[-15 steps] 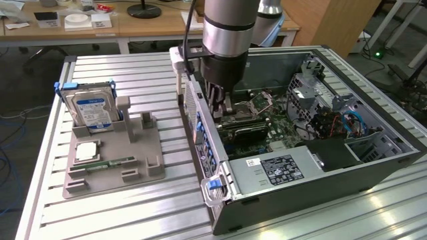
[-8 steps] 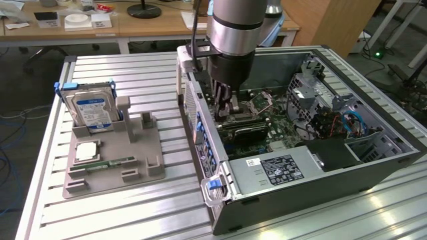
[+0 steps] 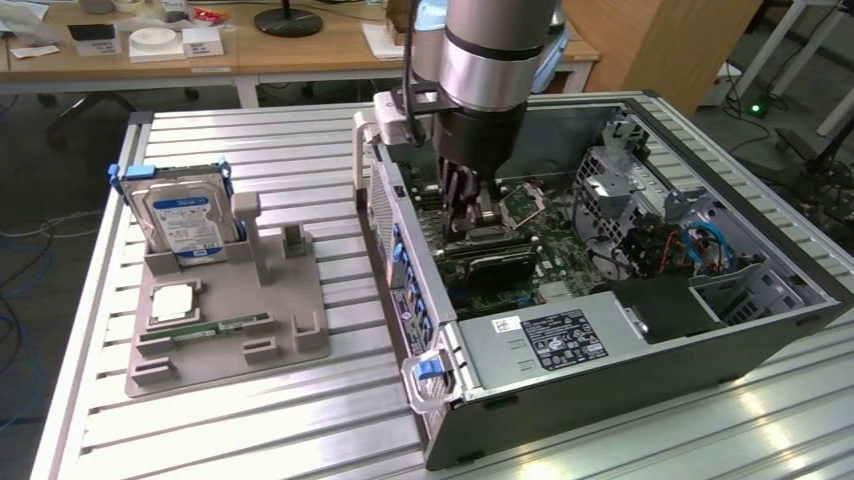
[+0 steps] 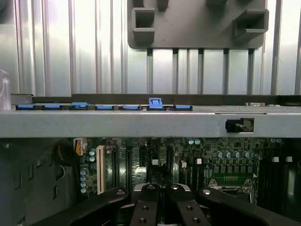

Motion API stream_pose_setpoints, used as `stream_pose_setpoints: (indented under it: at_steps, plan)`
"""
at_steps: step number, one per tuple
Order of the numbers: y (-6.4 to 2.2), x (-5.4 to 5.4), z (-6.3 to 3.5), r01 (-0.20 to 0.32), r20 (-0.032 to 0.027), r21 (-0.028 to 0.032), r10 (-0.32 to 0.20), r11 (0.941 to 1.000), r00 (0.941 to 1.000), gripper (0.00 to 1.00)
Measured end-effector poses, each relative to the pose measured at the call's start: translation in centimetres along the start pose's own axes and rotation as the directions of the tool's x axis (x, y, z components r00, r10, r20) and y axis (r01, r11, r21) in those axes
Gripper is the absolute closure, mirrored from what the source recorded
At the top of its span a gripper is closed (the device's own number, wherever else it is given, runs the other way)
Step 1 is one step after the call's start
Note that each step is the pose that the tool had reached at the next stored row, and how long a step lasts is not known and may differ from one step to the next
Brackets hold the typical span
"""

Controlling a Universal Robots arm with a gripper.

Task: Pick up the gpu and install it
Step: 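Press down on the gpu until it lock into place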

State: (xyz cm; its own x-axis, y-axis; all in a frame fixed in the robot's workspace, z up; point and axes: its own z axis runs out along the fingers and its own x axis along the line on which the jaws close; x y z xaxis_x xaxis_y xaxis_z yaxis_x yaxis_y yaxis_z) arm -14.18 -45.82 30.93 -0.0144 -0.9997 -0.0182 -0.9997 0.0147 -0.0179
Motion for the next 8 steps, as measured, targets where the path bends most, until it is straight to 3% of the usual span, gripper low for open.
stream_pose_setpoints:
  at_steps: [8]
  plan:
    - [-2.56, -0.1, 0.28, 0.000, 0.0000, 0.0000, 0.000, 1.0000, 1.0000, 0.90]
